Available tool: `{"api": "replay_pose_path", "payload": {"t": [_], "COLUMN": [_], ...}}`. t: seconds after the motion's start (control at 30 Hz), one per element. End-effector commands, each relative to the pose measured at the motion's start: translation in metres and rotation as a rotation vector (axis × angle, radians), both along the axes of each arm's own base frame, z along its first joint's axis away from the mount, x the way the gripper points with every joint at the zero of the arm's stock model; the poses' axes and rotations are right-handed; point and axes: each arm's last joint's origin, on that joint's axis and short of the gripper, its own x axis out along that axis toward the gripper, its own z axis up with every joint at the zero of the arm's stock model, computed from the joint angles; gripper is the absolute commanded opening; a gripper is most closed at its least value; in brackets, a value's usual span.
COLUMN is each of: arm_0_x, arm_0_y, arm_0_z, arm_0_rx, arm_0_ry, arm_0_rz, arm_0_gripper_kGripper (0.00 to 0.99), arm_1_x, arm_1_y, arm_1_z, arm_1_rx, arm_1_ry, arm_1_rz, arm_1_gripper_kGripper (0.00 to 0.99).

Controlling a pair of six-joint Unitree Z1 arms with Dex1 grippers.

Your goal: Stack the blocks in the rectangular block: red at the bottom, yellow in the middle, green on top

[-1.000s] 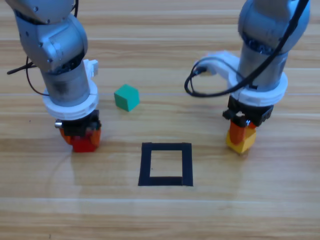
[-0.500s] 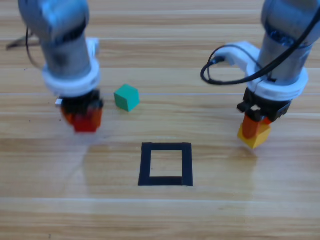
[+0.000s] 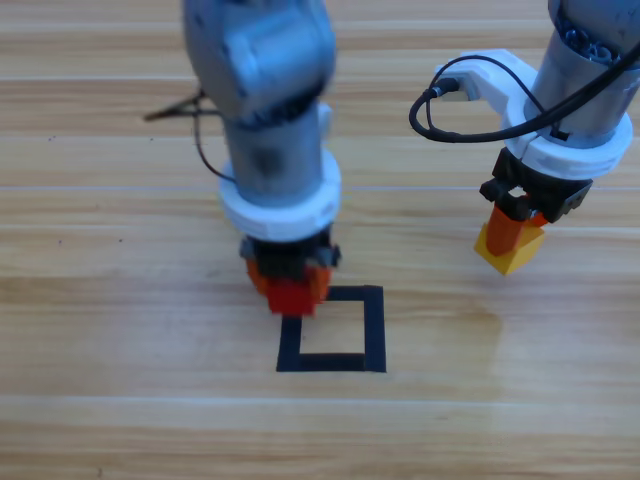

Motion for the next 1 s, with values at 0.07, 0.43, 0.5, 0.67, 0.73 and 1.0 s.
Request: {"api": "replay_pose_path", "payload": {"t": [0.07, 0.43, 0.5, 0.67, 0.73, 1.0], "arm_0_x": [-0.013, -0.006, -0.006, -0.003, -0.004, -0.007], "arm_0_y": [-0.027, -0.041, -0.044, -0.049, -0.052, -0.056], "arm_0_z": [-0.040, -0.056, -0.056, -0.055, -0.055, -0.060], "arm_0_rx": [0.056, 0.056, 0.049, 0.028, 0.023, 0.029], "arm_0_ry": [0.071, 0.069, 0.065, 0.063, 0.061, 0.068], "arm_0_rz": [-0.024, -0.018, -0.011, 0.006, 0.010, 0.030], "arm_0_gripper_kGripper": [0.000, 0.000, 0.000, 0.000, 0.000, 0.000], "arm_1_x": [0.002, 0.002, 0.002, 0.002, 0.003, 0.003], "arm_1_y": [-0.011, -0.009, -0.009, -0.009, -0.009, -0.008], "arm_1_z": [0.000, -0.004, -0.004, -0.004, -0.005, -0.009], "arm_1_rx": [0.003, 0.008, 0.008, 0.008, 0.007, 0.008], "arm_1_ry": [0.001, 0.015, 0.014, 0.014, 0.014, 0.026], "arm_1_rz": [-0.020, -0.008, -0.007, -0.002, 0.001, 0.009], "arm_1_gripper_kGripper": [0.000, 0.000, 0.000, 0.000, 0.000, 0.000]}}
